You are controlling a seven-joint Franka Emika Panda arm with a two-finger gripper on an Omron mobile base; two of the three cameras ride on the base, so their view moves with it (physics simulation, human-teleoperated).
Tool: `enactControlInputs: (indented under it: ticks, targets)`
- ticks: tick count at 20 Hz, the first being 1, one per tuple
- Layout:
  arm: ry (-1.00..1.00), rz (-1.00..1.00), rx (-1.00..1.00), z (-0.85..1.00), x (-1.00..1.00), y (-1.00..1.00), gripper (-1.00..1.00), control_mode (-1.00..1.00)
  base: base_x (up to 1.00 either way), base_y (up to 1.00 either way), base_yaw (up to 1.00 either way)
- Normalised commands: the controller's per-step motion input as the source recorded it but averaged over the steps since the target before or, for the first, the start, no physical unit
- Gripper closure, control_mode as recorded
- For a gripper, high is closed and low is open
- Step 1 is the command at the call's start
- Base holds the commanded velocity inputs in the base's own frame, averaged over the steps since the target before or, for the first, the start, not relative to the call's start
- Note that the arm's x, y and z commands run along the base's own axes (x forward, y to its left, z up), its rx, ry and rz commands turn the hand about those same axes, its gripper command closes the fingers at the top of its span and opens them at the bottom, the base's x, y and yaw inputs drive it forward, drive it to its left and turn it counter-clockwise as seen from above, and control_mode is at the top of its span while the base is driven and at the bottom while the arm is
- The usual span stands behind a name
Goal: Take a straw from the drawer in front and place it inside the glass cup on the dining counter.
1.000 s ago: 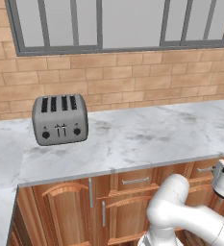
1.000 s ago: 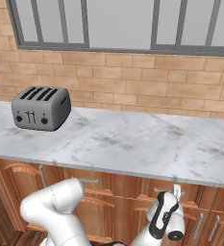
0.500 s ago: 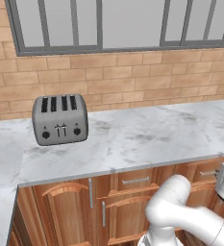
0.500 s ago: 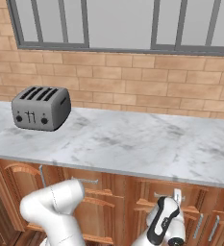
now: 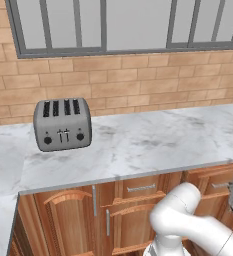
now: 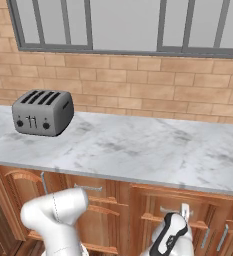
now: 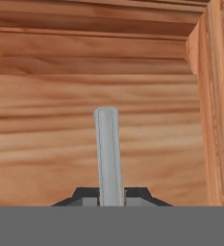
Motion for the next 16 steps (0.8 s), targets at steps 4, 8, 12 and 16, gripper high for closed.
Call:
enactControlInputs:
  ticks: [4, 8, 12, 16]
  targets:
    - [0.00, 0.00, 0.00, -0.02, -0.35, -0.08, 1.00, -1.00, 0.00, 0.00, 0.00]
    - [0.00, 0.00, 0.00, -0.01, -0.40, -0.09, 1.00, -1.00, 0.00, 0.00, 0.00]
    - [0.00, 0.00, 0.00, -0.01, -0.45, -0.13, 1.00, -1.00, 0.00, 0.00, 0.00]
    - [0.00, 0.00, 0.00, -0.03, -0.45, -0.14, 1.00, -1.00, 0.00, 0.00, 0.00]
